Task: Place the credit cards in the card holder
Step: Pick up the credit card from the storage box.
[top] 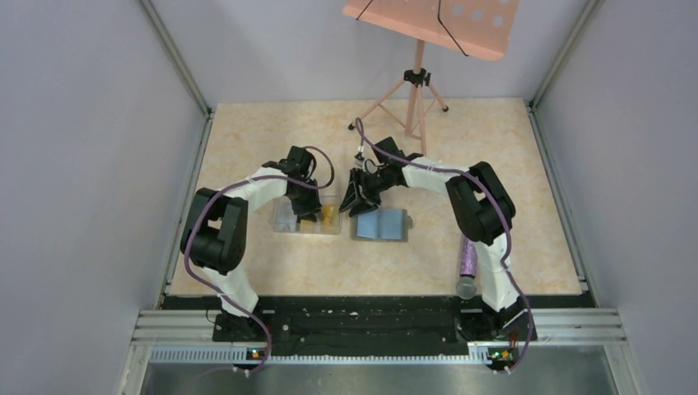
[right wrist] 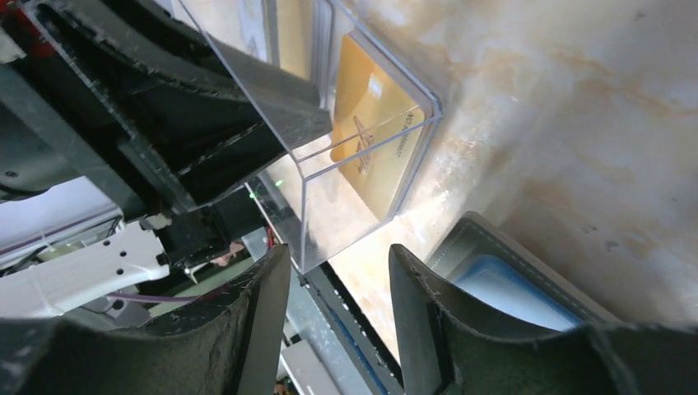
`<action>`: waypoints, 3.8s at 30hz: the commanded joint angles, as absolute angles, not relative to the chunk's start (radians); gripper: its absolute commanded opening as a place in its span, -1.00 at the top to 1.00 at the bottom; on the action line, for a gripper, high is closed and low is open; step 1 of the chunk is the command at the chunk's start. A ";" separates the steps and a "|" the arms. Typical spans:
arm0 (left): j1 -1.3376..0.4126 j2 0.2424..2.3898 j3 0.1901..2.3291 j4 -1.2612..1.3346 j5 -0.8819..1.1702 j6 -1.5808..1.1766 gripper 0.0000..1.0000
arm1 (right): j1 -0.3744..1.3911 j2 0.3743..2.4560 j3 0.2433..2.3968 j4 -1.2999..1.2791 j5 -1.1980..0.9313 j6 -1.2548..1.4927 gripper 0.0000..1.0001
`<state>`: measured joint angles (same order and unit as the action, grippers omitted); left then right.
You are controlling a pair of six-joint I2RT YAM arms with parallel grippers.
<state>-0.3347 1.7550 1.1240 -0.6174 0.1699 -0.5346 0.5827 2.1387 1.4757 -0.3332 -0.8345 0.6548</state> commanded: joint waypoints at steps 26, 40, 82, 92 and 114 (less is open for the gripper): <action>-0.405 1.727 1.219 -0.604 0.174 -0.552 1.00 | 0.606 2.189 1.552 -0.321 -0.886 0.670 0.86; -0.437 1.785 1.292 -0.709 0.147 -0.496 0.59 | 0.606 2.191 1.560 -0.336 -0.885 0.658 0.88; -0.532 1.928 1.451 -0.902 0.059 -0.377 0.66 | 0.603 2.192 1.554 -0.342 -0.902 0.643 0.88; -0.527 1.869 1.423 -0.859 0.115 -0.416 1.00 | 0.601 2.189 1.552 -0.344 -0.903 0.641 0.89; -0.451 1.792 1.299 -0.709 0.305 -0.520 0.75 | 0.597 2.183 1.546 -0.350 -0.899 0.635 0.90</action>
